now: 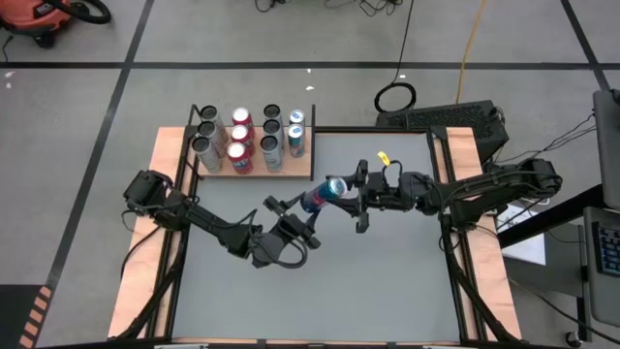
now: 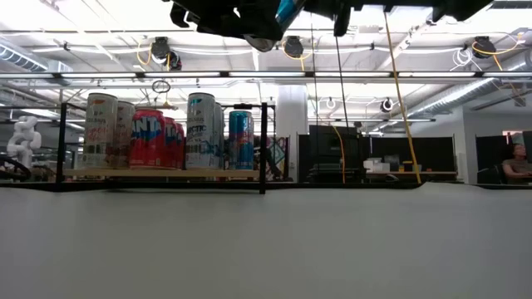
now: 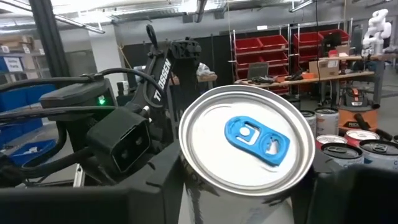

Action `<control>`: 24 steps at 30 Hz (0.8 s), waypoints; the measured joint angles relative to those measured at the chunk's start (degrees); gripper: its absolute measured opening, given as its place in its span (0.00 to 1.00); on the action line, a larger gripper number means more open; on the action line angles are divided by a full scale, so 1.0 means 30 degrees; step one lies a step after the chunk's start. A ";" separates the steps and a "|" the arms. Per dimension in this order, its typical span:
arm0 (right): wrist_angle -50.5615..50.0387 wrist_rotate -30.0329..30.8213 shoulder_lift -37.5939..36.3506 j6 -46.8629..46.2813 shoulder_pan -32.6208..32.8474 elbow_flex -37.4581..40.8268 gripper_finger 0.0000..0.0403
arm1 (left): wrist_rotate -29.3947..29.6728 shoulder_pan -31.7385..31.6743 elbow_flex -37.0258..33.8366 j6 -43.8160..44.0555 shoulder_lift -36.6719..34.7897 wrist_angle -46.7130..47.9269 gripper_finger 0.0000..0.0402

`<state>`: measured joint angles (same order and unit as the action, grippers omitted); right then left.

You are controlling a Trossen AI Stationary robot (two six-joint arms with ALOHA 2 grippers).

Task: Place canned beverage on shelf
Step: Put the blue soda can on the shelf aligned with the other blue soda can

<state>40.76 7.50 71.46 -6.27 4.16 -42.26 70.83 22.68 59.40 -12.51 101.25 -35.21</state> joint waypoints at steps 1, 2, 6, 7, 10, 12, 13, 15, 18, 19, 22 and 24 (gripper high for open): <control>-0.0036 -0.0026 0.0000 0.0155 0.0007 0.0000 0.39 | -0.0071 0.0055 0.0000 0.0007 0.0000 0.0014 0.63; -0.0082 -0.0110 0.0000 0.0415 0.0007 0.0000 0.40 | -0.0166 0.0137 0.0000 0.0021 0.0000 0.0028 0.65; -0.0478 -0.0597 -0.0197 0.1906 0.0009 0.0007 0.41 | -0.0539 0.0740 0.0007 0.0035 -0.0017 -0.0439 0.78; -0.0632 -0.0750 -0.0229 0.2206 -0.0027 -0.0059 0.41 | -0.0525 0.0898 0.0016 -0.0027 -0.0023 -0.0780 0.82; -0.2399 -0.1209 -0.0279 0.2839 -0.0177 -0.1005 0.40 | -0.0356 0.1242 0.0022 -0.0816 -0.0164 -0.1926 0.91; -0.4428 -0.1689 -0.0290 0.3099 -0.0308 -0.1955 0.40 | -0.0290 0.1348 0.0022 -0.1815 -0.0189 -0.3199 0.94; -0.5610 -0.2012 -0.0214 0.3353 -0.0363 -0.2554 0.40 | -0.0275 0.1377 0.0022 -0.2506 -0.0189 -0.3994 0.95; -0.7833 -0.2647 -0.0168 0.4022 -0.0393 -0.3604 0.40 | -0.0493 0.1443 0.0022 -0.4006 -0.0182 -0.5663 0.96; -1.0404 -0.2991 -0.0160 0.5299 -0.0386 -0.4720 0.40 | -0.0934 0.1456 0.0263 -0.5529 -0.0189 -0.7320 0.96; -1.0738 -0.3028 -0.0160 0.5557 -0.0386 -0.4962 0.40 | -0.0956 0.1448 0.0491 -0.5960 -0.0182 -0.7521 0.96; -1.0778 -0.3028 -0.0160 0.6059 -0.0394 -0.5276 0.40 | -0.1081 0.1290 0.1491 -0.6970 -0.0182 -0.7149 0.96; -1.0927 -0.3028 -0.0160 0.6822 -0.0472 -0.5325 0.40 | -0.1086 0.1028 0.2044 -0.6932 -0.0182 -0.6007 0.96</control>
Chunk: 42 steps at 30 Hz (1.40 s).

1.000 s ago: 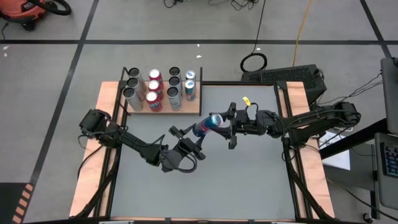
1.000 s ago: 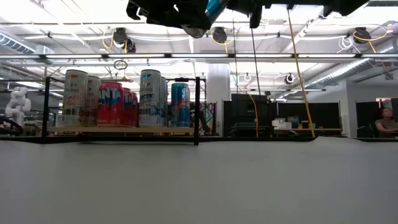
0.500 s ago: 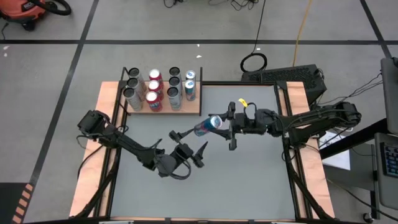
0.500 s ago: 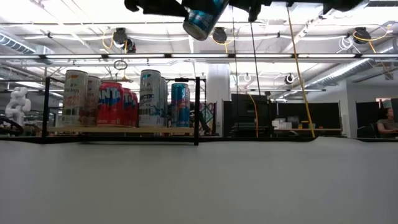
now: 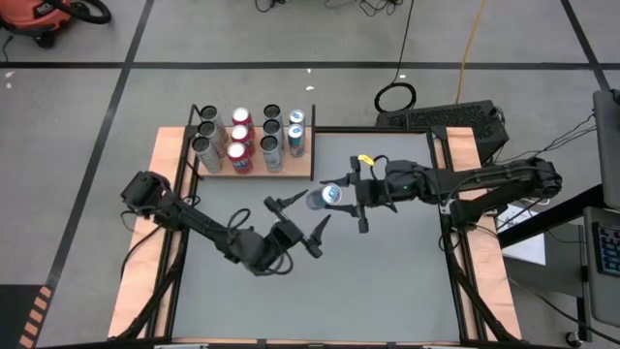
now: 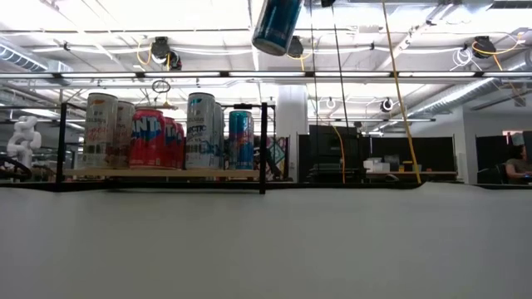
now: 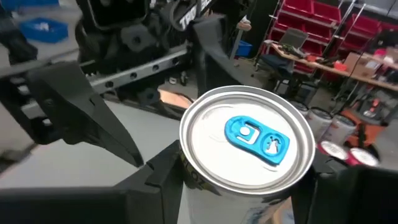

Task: Place canned beverage on shelf
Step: Put the blue soda can on the shelf aligned with the other blue soda can

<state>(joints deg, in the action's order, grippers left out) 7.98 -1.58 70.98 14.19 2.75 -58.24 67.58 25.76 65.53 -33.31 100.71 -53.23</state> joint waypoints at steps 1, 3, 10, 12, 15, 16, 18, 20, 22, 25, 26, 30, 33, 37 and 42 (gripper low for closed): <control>-0.0171 0.0000 0.0000 0.0423 -0.0023 0.0000 0.40 | 0.0006 -0.0123 0.0239 0.0180 0.0007 0.0598 0.96; -0.0637 0.0020 0.0000 0.0857 -0.0078 0.0000 0.40 | 0.0026 -0.0333 0.0726 0.0597 0.0007 0.1622 0.96; -0.0756 0.0036 0.0000 -0.0349 -0.0638 0.0000 0.40 | -0.0343 -0.1091 0.1169 0.2956 0.0063 0.4071 0.96; -0.0754 0.0043 0.0000 -0.0742 -0.0820 0.0000 0.40 | -0.0561 -0.1224 0.1184 0.3377 0.0125 0.4101 0.96; -0.0762 0.0028 0.0000 -0.1204 -0.0991 0.0000 0.40 | -0.0643 -0.1305 0.1184 0.3900 0.0138 0.4776 0.96; -0.0762 0.0022 0.0000 -0.1412 -0.1037 0.0000 0.40 | -0.0632 -0.1336 0.1184 0.4310 0.0138 0.5199 0.96; -0.0747 0.0005 0.0000 -0.1821 -0.1065 0.0000 0.40 | -0.0592 -0.1442 0.1184 0.4970 0.0145 0.5931 0.96; -0.0747 0.0000 0.0000 -0.2048 -0.1065 0.0000 0.40 | -0.0593 -0.1573 0.1184 0.5558 0.0156 0.6188 0.96; -0.0747 0.0000 0.0000 -0.2212 -0.1065 0.0000 0.40 | -0.0648 -0.1814 0.1205 0.6252 0.0411 0.6128 0.96; -0.0750 0.0000 0.0000 -0.2505 -0.1065 0.0000 0.40 | -0.0601 -0.1998 0.1176 0.6504 0.0885 0.6274 0.96; -0.0747 0.0000 0.0000 -0.2516 -0.1061 0.0000 0.40 | -0.0540 -0.2054 0.1207 0.6469 0.1082 0.6002 0.96; -0.0747 -0.0005 0.0000 -0.2738 -0.1058 0.0000 0.40 | -0.0354 -0.2214 0.1716 0.6353 0.1594 0.5849 0.92; -0.0827 0.0036 0.0052 -0.2763 -0.1051 0.0000 0.40 | -0.0169 -0.2406 0.2055 0.6377 0.1947 0.5893 0.87; -0.0873 0.0101 0.0143 -0.2992 -0.1058 0.0000 0.40 | 0.0163 -0.2498 0.2269 0.6441 0.2113 0.5928 0.80; -0.0776 0.0070 0.0255 -0.2973 -0.1038 0.0000 0.40 | 0.0944 -0.2413 0.2288 0.6439 0.2106 0.6117 0.72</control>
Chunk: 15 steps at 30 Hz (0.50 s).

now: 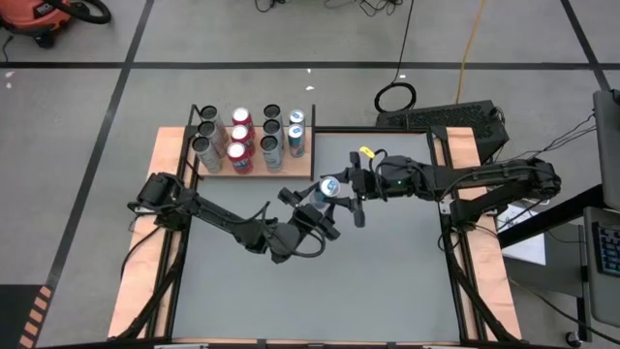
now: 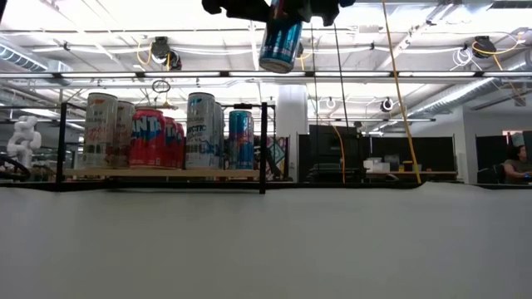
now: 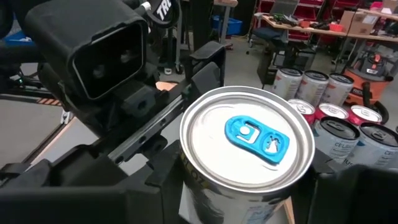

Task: Place canned beverage on shelf
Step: Put the blue soda can on the shelf aligned with the other blue soda can

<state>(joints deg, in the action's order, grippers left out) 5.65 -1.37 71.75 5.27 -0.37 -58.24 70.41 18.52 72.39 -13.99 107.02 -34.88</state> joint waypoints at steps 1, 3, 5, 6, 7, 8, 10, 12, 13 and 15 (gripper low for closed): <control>-0.0002 0.0008 0.0000 0.0009 -0.0005 0.0000 0.40 | 0.0029 -0.0006 0.0003 -0.0003 0.0000 -0.0012 0.70; 0.0007 0.0029 0.0000 0.0027 -0.0005 0.0000 0.40 | 0.0061 -0.0007 0.0003 0.0004 0.0000 -0.0017 0.67; 0.0000 0.0032 0.0000 0.0045 -0.0005 0.0000 0.40 | 0.0099 -0.0007 0.0003 -0.0003 0.0000 0.0023 0.64; 0.0000 0.0032 0.0000 0.0035 -0.0005 0.0000 0.41 | 0.0104 -0.0007 0.0003 -0.0003 0.0000 0.0033 0.63; 0.0015 0.0039 0.0000 0.0006 -0.0005 0.0000 0.41 | 0.0105 -0.0007 0.0003 -0.0002 0.0000 0.0048 0.61; 0.0015 0.0032 0.0000 -0.0028 -0.0005 0.0000 0.42 | 0.0120 -0.0007 0.0003 0.0006 0.0000 0.0103 0.60; 0.0015 0.0039 0.0000 -0.0021 -0.0005 0.0000 0.45 | 0.0133 0.0000 0.0003 0.0027 0.0000 0.0206 0.60; 0.0015 0.0039 0.0000 -0.0020 -0.0005 0.0000 0.49 | 0.0111 0.0000 0.0003 0.0054 0.0000 0.0212 0.59; 0.0022 0.0043 0.0000 -0.0020 -0.0005 0.0000 0.51 | 0.0091 0.0012 0.0003 0.0061 0.0000 0.0212 0.59; 0.0051 0.0114 -0.0126 -0.0016 -0.0005 0.0000 0.56 | 0.0101 0.0063 0.0003 0.0070 0.0000 0.0249 0.59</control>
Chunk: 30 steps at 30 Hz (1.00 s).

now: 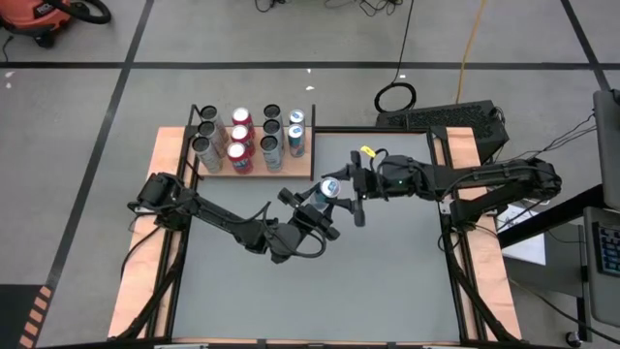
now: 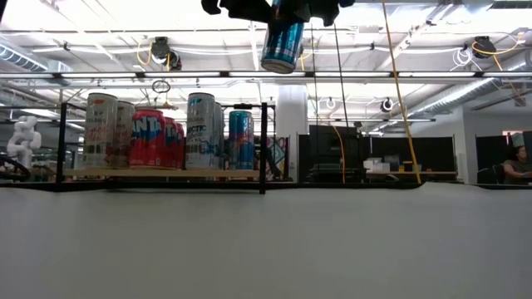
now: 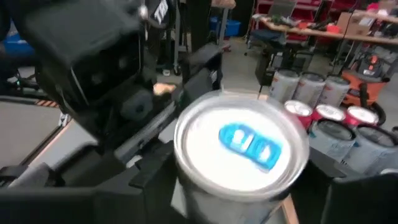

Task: Place canned beverage on shelf
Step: Put the blue soda can on the shelf aligned with the other blue soda can

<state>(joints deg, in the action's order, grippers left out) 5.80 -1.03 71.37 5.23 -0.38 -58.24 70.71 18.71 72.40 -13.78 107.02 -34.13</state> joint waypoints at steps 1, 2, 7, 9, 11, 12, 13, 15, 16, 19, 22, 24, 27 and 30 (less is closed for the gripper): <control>0.0022 0.0109 -0.0129 0.0042 0.0000 0.0000 0.58 | 0.0028 0.0039 0.0000 -0.0003 0.0000 0.0065 0.59; 0.0022 0.0324 -0.0285 0.0089 0.0000 -0.0007 0.60 | 0.0027 0.0056 0.0000 0.0011 0.0000 0.0065 0.59; -0.0735 0.0857 -0.1704 0.1112 0.0036 -0.0015 0.70 | 0.0754 0.0269 0.0000 0.0012 0.0000 0.0014 0.59; -0.2045 0.0886 -0.2677 0.1417 0.0029 -0.0073 0.71 | 0.1405 0.0398 -0.0007 -0.0010 0.0000 -0.0408 0.59; -0.3220 0.0886 -0.3526 0.1494 0.0029 0.0344 0.72 | 0.2153 0.0550 -0.0007 -0.0093 -0.0031 -0.0954 0.59; -0.3383 0.0896 -0.3992 0.1458 0.0029 0.0900 0.72 | 0.2571 0.0620 -0.0008 -0.0272 -0.0074 -0.1291 0.59; -0.3336 0.0879 -0.4423 0.1357 0.0029 0.1622 0.72 | 0.2955 0.0692 -0.0015 -0.0578 -0.0101 -0.1769 0.59; -0.2392 0.0916 -0.5247 0.1054 0.0029 0.3406 0.73 | 0.3454 0.0742 -0.0015 -0.1100 -0.0160 -0.2920 0.59; -0.1175 0.1011 -0.5614 0.0834 0.0030 0.4420 0.73 | 0.3514 0.0782 -0.0015 -0.1285 -0.0165 -0.3660 0.59; 0.3622 0.1369 -0.5963 -0.0359 0.0044 0.7441 0.73 | 0.3305 0.0756 -0.0015 -0.1511 -0.0168 -0.5942 0.59; 0.7907 0.1380 -0.5202 -0.1150 0.0044 0.9719 0.73 | 0.2165 0.0404 -0.0007 -0.0572 -0.0203 -0.6630 0.59; 0.9784 0.1443 -0.4624 -0.1286 0.0058 1.0411 0.73 | 0.1829 0.0127 -0.0007 0.0284 -0.0200 -0.6425 0.59; 1.1093 0.2011 -0.3503 -0.1036 0.0122 1.0525 0.74 | 0.1575 -0.0173 -0.0015 0.1176 -0.0204 -0.6397 0.59; 1.1908 0.2439 -0.2197 -0.0932 0.0168 1.0493 0.77 | 0.1004 -0.0448 -0.0015 0.1954 -0.0197 -0.6244 0.59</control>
<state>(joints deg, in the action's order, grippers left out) 41.53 6.29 64.78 2.43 0.12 -26.76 73.72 17.37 72.36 -7.92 106.43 -52.86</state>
